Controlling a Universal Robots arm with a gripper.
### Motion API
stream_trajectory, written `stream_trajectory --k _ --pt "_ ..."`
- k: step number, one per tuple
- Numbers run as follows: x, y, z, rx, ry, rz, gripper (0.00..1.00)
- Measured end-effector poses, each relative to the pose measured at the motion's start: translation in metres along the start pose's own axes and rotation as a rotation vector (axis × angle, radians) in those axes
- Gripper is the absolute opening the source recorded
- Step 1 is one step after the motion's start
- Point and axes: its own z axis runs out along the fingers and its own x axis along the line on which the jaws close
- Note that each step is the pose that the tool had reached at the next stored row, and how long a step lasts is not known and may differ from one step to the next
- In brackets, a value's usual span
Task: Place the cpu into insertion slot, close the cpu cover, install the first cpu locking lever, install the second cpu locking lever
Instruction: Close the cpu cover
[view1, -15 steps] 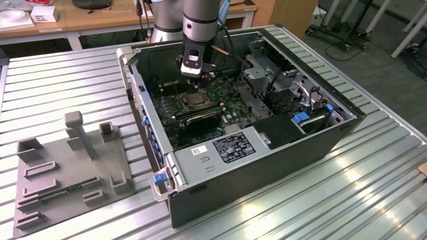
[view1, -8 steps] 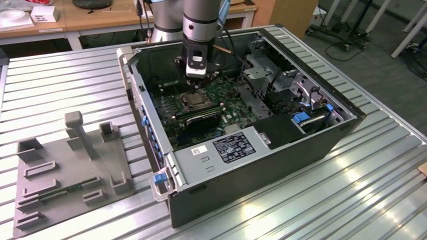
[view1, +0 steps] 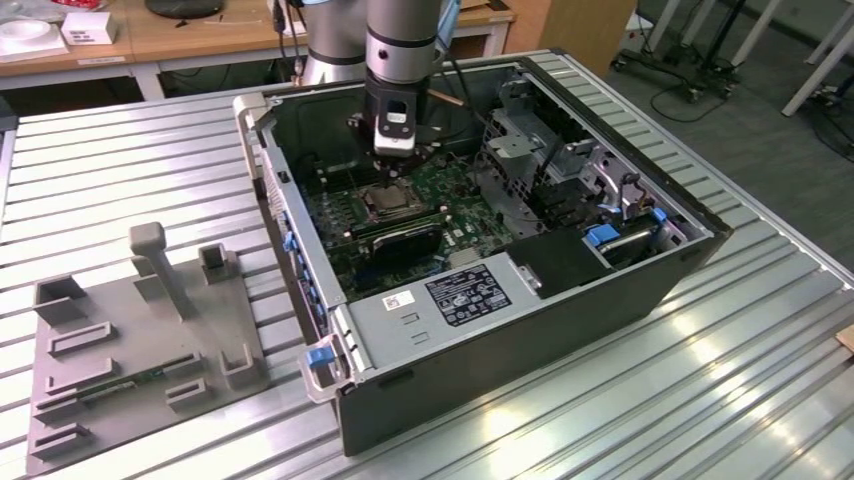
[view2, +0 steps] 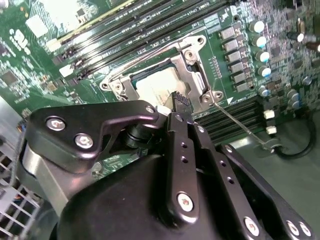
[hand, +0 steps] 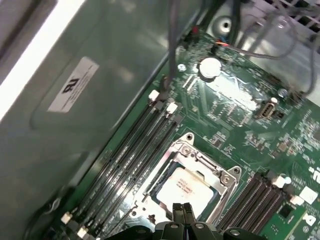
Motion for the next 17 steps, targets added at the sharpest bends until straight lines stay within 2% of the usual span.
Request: stream_trajectory --k 17 --pt "-0.0001 0.0 0.0012 0.0104 0.0052 -0.309 0.1"
